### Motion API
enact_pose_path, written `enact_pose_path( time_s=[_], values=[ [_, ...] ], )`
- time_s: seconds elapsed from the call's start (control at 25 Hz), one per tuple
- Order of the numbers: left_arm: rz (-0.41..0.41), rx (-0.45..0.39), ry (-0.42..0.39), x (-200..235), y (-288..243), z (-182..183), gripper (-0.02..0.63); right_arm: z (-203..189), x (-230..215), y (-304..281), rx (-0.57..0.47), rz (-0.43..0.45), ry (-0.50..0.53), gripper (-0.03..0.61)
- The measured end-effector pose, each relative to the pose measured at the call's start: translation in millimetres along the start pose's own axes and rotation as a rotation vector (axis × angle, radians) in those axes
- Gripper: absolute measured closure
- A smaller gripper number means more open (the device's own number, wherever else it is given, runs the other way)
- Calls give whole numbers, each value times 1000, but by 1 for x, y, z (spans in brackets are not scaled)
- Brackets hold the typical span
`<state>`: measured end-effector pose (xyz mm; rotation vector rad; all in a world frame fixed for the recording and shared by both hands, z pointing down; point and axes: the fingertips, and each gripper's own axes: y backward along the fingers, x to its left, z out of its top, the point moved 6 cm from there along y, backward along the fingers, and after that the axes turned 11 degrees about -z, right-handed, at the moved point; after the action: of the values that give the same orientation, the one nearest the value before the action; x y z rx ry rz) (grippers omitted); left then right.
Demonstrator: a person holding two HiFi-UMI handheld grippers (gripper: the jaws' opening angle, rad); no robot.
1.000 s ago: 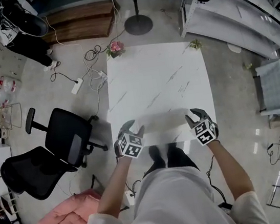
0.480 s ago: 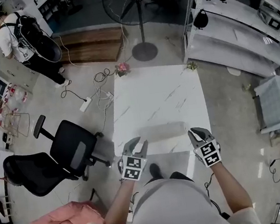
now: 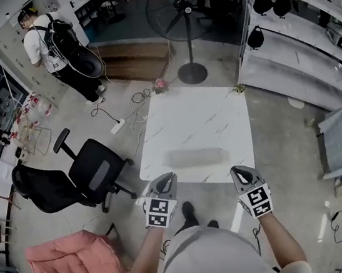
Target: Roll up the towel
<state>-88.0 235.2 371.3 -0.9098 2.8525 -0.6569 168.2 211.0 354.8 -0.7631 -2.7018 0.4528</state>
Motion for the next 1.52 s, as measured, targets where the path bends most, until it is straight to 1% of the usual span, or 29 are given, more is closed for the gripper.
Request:
enact_pose_path(
  time_s=[0.12, 0.28, 0.4, 0.52, 0.64, 0.8, 1.08, 1.28, 1.52],
  values=[
    [32, -25, 26, -25, 20, 2, 595, 2, 0, 27, -38, 20, -2, 566],
    [58, -54, 51, -46, 45, 3, 595, 3, 4, 53, -74, 39, -16, 566],
    [62, -70, 55, -56, 61, 5, 595, 2, 5, 64, -86, 42, -24, 566],
    [50, -59, 41, -60, 71, 0, 595, 0, 5, 73, -91, 40, -48, 566],
    [37, -40, 36, -55, 79, -7, 595, 2, 8, 81, -100, 31, -68, 566],
    [-1, -57, 26, -45, 89, -4, 595, 15, 10, 84, -128, 8, -58, 568],
    [-34, -71, 9, -21, 103, 0, 595, 41, 23, 83, -152, -21, -53, 568],
    [-54, -79, 7, -10, 101, 4, 595, 52, 24, 75, -164, -33, -69, 568],
    [-66, -92, 20, -5, 99, 3, 595, 54, 28, 70, -166, -41, -73, 568]
  ],
)
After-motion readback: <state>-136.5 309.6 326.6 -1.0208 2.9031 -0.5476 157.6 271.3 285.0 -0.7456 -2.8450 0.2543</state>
